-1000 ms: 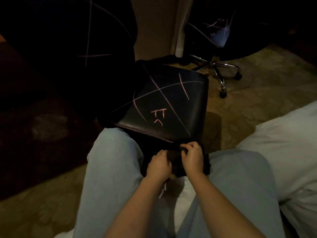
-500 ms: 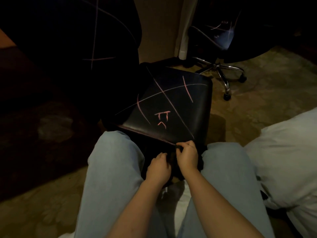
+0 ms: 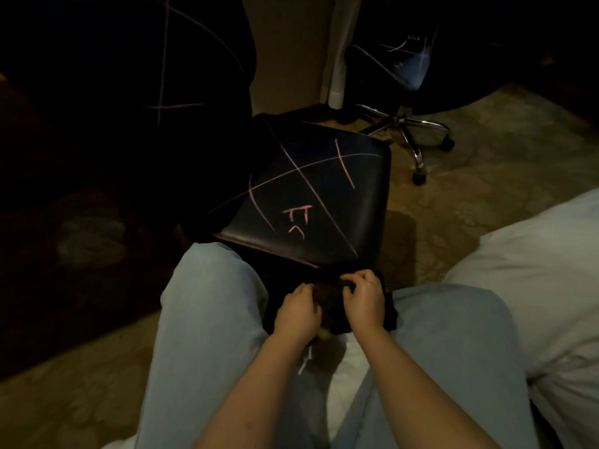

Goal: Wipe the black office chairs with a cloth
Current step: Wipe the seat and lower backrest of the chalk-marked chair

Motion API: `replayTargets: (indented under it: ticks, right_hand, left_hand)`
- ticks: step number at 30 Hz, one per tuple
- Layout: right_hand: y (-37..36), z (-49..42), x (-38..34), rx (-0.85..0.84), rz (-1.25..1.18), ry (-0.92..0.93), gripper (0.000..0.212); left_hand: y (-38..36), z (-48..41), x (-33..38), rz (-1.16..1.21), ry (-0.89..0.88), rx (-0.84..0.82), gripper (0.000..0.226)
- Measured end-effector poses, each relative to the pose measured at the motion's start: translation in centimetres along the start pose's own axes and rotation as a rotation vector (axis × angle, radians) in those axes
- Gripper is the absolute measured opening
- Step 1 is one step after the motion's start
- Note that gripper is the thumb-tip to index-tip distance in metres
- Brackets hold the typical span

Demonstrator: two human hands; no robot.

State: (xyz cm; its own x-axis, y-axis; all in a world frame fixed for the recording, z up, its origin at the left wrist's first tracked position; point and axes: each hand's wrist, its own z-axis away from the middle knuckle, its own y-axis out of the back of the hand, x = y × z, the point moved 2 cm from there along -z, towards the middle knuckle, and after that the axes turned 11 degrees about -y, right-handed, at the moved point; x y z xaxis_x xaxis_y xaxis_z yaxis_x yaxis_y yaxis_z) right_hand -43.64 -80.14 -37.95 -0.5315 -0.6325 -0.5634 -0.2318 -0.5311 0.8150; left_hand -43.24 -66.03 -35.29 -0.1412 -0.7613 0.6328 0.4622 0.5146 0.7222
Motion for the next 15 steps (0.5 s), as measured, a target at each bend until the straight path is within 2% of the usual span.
replayTargets:
  ticks: [8, 15]
  right_hand:
    - [0.1, -0.4, -0.1, 0.025, -0.106, -0.166, 0.019]
    - [-2.1, -0.6, -4.0, -0.054, -0.123, -0.002, 0.025]
  left_hand:
    - [0.4, 0.3, -0.4, 0.001, 0.016, 0.001, 0.048]
    - [1.6, 1.0, -2.1, -0.003, 0.071, 0.019, 0.049]
